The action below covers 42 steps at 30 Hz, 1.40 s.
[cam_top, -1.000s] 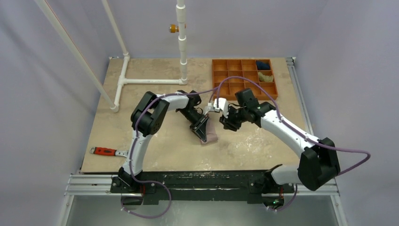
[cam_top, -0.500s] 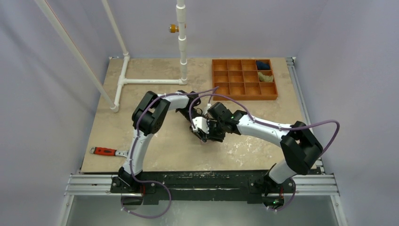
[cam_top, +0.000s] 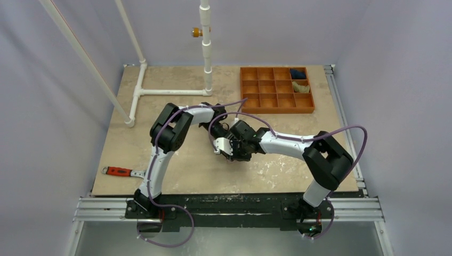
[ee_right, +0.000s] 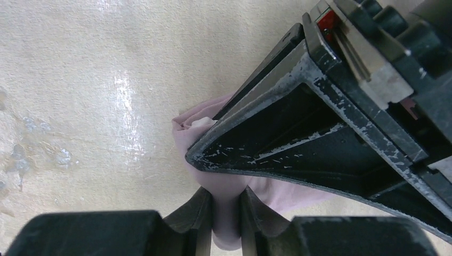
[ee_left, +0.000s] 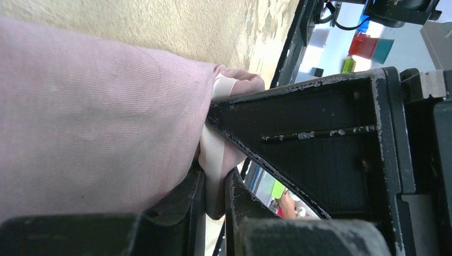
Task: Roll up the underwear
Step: Roll the underwear to the center of the board.
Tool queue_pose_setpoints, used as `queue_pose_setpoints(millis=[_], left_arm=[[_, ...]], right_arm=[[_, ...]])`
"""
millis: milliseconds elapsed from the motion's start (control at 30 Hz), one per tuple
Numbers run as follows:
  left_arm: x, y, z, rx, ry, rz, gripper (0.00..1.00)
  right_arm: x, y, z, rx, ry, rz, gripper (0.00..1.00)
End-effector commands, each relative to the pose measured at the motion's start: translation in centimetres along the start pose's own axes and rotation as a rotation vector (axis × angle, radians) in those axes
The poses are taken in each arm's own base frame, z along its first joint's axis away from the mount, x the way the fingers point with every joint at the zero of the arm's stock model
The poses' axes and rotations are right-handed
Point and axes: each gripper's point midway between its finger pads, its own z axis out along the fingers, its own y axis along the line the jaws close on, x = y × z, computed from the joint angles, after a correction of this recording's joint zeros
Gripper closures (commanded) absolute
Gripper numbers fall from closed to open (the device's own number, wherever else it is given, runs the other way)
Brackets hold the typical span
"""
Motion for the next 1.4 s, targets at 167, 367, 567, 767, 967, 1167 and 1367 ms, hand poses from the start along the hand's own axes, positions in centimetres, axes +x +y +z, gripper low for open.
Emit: queue_pose_setpoints(millis=[167,367,567,767,967,1167,1367], left_arm=[[0.0,2.6,-0.2,-0.092,0.015,-0.011,0.9],[-0.3,1.9,-1.4,-0.094,-0.009,-0.033,0.75],[-0.6,1.0,-3.1,-0.079,-0.047,-0.053,0.63],[-1.5,1.2,-4.2,-0.072,-0.09,-0.084,0.57],[-2.4,2.2,-4.5,-0.113,-0.107,-0.105,0.55],[-3.9,3.9,-4.6,-0.166,-0.129,-0.133,0.55],[-4.7,4.8,-4.4,-0.183,-0.133,-0.176,0.55]], right_arm=[[1.0,3.0,1.2,-0.124,0.06,0.024,1.0],[1.1,4.2,0.7,-0.175,0.071,0.067,1.0],[1.2,4.7,0.4,-0.183,0.075,0.113,1.0],[1.0,4.8,0.3,-0.191,0.071,0.124,1.0],[0.4,5.0,0.2,-0.212,0.059,0.133,1.0],[0.2,4.8,0.1,-0.212,0.06,0.129,1.0],[-0.6,3.9,-0.5,-0.19,0.05,0.105,1.0]])
